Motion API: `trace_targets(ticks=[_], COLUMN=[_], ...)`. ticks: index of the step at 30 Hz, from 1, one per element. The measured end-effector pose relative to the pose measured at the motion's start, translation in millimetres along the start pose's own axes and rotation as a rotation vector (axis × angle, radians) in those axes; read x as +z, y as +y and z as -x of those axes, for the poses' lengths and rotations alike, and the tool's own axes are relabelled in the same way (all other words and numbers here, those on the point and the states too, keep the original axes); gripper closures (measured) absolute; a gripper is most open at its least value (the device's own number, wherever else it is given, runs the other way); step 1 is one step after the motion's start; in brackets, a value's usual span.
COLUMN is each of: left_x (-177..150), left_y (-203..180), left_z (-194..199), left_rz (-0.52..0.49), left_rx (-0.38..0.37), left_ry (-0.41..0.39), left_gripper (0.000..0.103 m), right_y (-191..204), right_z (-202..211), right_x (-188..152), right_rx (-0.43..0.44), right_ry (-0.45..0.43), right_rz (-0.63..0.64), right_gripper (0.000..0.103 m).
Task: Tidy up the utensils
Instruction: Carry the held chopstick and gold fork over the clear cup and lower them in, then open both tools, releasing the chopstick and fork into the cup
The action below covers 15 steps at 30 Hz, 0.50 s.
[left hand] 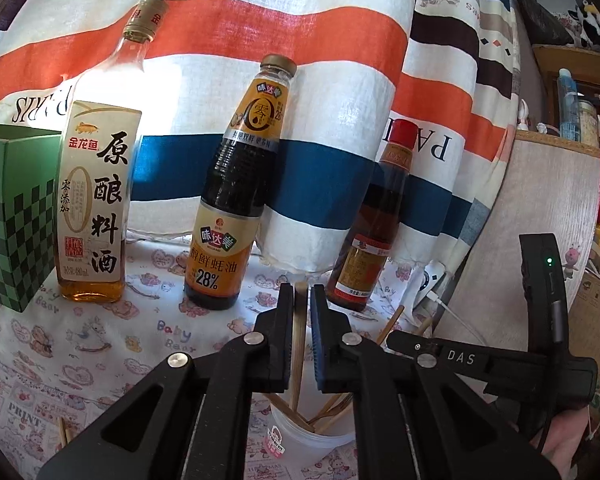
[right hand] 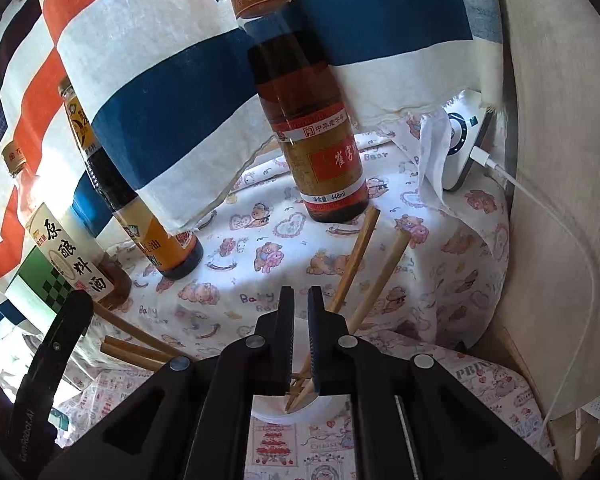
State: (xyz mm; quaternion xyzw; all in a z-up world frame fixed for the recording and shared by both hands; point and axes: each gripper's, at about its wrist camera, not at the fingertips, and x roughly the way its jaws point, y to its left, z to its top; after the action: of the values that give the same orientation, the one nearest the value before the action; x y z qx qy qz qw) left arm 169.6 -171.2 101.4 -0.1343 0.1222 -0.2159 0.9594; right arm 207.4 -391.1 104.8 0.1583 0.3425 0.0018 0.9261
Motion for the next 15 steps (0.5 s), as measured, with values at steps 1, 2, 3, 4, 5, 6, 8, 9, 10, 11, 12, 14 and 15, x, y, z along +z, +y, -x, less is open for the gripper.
trace_targets(ticks=[1, 2, 3, 4, 5, 6, 8, 9, 10, 11, 12, 14, 15], left_x=[1, 3, 6, 9, 12, 15, 21, 24, 26, 29, 32, 37, 40], left_y=[0, -1, -1, -2, -2, -1, 2, 4, 6, 10, 14, 21, 25], left_z=[5, 10, 17, 22, 28, 34, 48, 56, 64, 73, 82, 100, 111], left_rz=[-0.009, -0.020, -0.036, -0.052, -0.067, -0.079, -0.102, -0.111, -0.117, -0.122, -0.127, -0.139, -0.148], left_rx=[0.005, 0.018, 0.031, 0.038, 0.044, 0.053, 0.078, 0.088, 0.097, 0.106, 0.118, 0.143, 0.158], left_ry=[-0.017, -0.041, -0.064, -0.074, -0.080, -0.087, -0.105, -0.112, -0.117, -0.122, -0.129, -0.144, -0.154], left_gripper=[0.075, 0.060, 0.052, 0.051, 0.049, 0.046, 0.038, 0.032, 0.029, 0.024, 0.020, 0.015, 0.011], right_y=[1, 2, 3, 4, 5, 6, 11, 14, 17, 22, 26, 36, 40], right_z=[3, 5, 7, 9, 11, 13, 18, 22, 26, 31, 36, 49, 56], right_x=[1, 1, 1, 1, 1, 1, 0, 0, -1, -2, -2, -4, -6], right_rx=[-0.004, -0.007, -0.007, -0.003, 0.002, 0.006, 0.012, 0.014, 0.015, 0.016, 0.020, 0.039, 0.048], right_ry=[-0.008, -0.013, -0.017, -0.021, -0.023, -0.026, -0.036, -0.047, -0.059, -0.074, -0.087, -0.117, -0.134], right_rz=[0.009, 0.018, 0.023, 0.027, 0.029, 0.032, 0.044, 0.052, 0.062, 0.072, 0.081, 0.098, 0.105], right_gripper=[0.095, 0.095, 0.095, 0.095, 0.095, 0.093, 0.082, 0.071, 0.064, 0.062, 0.059, 0.054, 0.050])
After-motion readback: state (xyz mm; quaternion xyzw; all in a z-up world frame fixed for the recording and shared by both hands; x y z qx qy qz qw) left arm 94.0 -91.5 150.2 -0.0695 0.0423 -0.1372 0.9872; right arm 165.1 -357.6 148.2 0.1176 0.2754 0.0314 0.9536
